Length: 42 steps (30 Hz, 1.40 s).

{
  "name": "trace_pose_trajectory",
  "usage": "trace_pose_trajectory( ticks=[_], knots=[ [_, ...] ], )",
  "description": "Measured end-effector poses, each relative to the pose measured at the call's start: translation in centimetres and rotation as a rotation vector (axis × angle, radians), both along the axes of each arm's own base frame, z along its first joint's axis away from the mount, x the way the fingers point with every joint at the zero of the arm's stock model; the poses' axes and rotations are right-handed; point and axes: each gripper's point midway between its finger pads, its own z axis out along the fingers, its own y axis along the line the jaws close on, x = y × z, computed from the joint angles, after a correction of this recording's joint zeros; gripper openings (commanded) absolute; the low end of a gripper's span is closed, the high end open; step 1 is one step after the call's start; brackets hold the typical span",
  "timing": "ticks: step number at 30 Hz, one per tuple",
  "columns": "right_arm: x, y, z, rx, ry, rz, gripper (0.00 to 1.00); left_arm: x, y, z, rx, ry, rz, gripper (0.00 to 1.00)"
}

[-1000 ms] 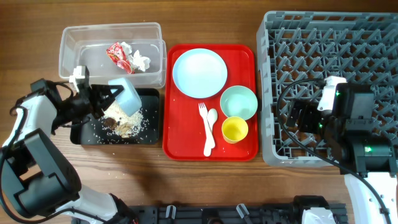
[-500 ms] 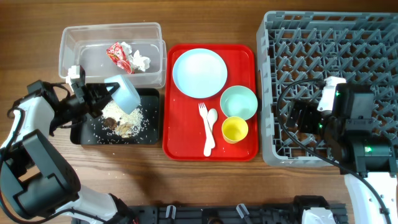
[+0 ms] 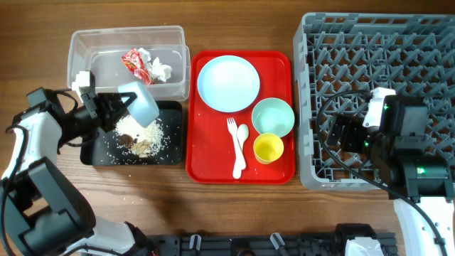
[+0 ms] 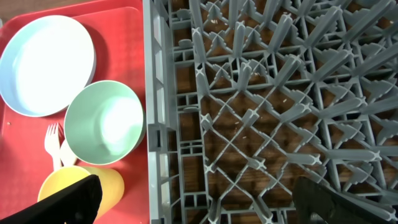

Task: Sort waste into correct bins and load items into the dishwasher rack
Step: 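Tip the blue bowl over the black tray with the left gripper to empty rice, then set the emptied blue bowl back on the red tray with the left gripper, then grasp the yellow cup on the red tray with the left gripper and lift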

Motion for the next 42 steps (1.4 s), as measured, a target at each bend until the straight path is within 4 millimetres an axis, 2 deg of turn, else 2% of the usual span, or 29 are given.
trace_pose_trajectory(
  ticks=[4,8,12,15,17,18,22,24,26,31,37,39,41,42],
  knots=[
    [0.0,0.0,0.0,0.0,0.0,0.0,1.0,0.0,-0.1,0.0,0.042,0.005,0.0,0.04],
    [0.0,0.0,0.0,0.0,0.001,0.0,1.0,-0.4,-1.4,0.3,0.049,0.023,-0.033,0.04],
    [-0.1,0.0,-0.1,0.0,0.005,0.0,1.0,-1.0,-2.9,0.7,0.169,0.005,-0.066,0.04],
    [-0.1,0.0,-0.1,0.0,0.005,0.0,1.0,-1.6,-4.4,0.2,0.292,0.013,-0.098,0.04],
    [-0.1,0.0,-0.1,0.0,0.005,0.0,1.0,-2.1,-6.3,-0.9,0.423,0.03,-0.152,0.04],
    [-0.1,0.0,-0.1,0.0,0.005,0.0,1.0,-2.5,-7.9,-1.7,0.504,0.035,-0.197,0.04],
    [-0.1,0.0,-0.1,0.0,0.006,0.0,1.0,-3.3,-12.0,-3.6,0.683,0.001,-0.313,0.04],
    [-0.1,0.0,-0.1,0.0,0.007,0.0,1.0,-3.7,-15.0,-5.4,0.863,-0.023,-0.36,0.04],
    [-0.1,0.0,-0.1,0.0,0.007,0.0,1.0,-4.0,-16.7,-6.5,0.981,-0.05,-0.376,0.04],
    [-0.1,0.0,-0.1,0.0,0.007,0.0,1.0,-4.7,-20.4,-9.0,1.12,-0.102,-0.43,0.04],
    [-0.1,0.0,-0.1,0.0,0.007,0.0,1.0,-5.9,-22.3,-13.5,1.21,-0.05,-0.515,0.04],
    [-0.1,0.0,-0.1,0.0,0.007,0.0,1.0,-6.1,-22.4,-14.2,1.224,-0.04,-0.528,0.06],
    [-0.1,0.0,-0.1,0.0,0.007,0.0,1.0,-6.0,-22.4,-14.2,1.23,-0.043,-0.524,0.14],
    [-0.1,0.0,-0.1,0.0,0.007,0.0,1.0,-5.9,-22.4,-14.2,1.229,-0.042,-0.521,0.15]
  ],
)
